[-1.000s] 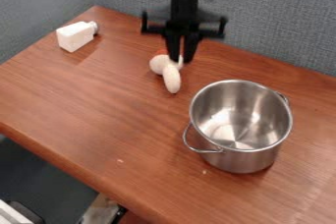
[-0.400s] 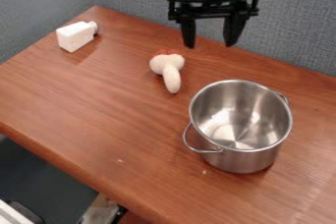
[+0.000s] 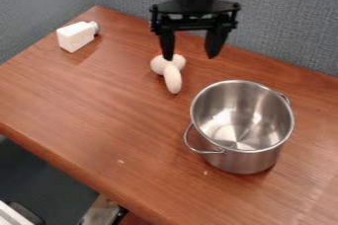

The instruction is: Put the mushroom in the metal pot

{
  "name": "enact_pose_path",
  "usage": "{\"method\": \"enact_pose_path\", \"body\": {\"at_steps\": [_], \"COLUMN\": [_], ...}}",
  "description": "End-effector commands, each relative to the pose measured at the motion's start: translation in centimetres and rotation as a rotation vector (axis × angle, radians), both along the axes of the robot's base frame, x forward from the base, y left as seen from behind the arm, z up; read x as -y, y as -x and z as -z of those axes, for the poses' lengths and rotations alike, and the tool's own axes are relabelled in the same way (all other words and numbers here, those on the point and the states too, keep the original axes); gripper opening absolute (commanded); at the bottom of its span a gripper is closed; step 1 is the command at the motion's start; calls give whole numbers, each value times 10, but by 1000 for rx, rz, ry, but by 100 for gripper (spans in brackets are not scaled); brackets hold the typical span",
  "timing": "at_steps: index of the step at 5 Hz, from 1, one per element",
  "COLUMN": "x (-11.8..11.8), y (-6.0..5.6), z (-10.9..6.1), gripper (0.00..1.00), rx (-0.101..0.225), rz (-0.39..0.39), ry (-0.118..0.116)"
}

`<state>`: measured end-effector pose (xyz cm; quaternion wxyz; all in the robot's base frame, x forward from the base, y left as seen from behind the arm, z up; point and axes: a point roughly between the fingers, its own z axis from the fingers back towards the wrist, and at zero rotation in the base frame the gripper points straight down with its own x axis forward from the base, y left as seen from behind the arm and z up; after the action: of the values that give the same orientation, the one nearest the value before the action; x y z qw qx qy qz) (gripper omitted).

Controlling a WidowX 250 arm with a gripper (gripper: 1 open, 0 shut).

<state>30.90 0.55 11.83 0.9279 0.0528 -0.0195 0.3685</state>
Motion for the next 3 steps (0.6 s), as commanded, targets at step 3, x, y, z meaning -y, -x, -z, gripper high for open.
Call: {"method": "enact_pose_path", "body": {"at_steps": [3], "x": [4], "y": [-24], "z": [25], "gripper": [100], "rx": [-27], "rz": [-27], "ry": [30]}}
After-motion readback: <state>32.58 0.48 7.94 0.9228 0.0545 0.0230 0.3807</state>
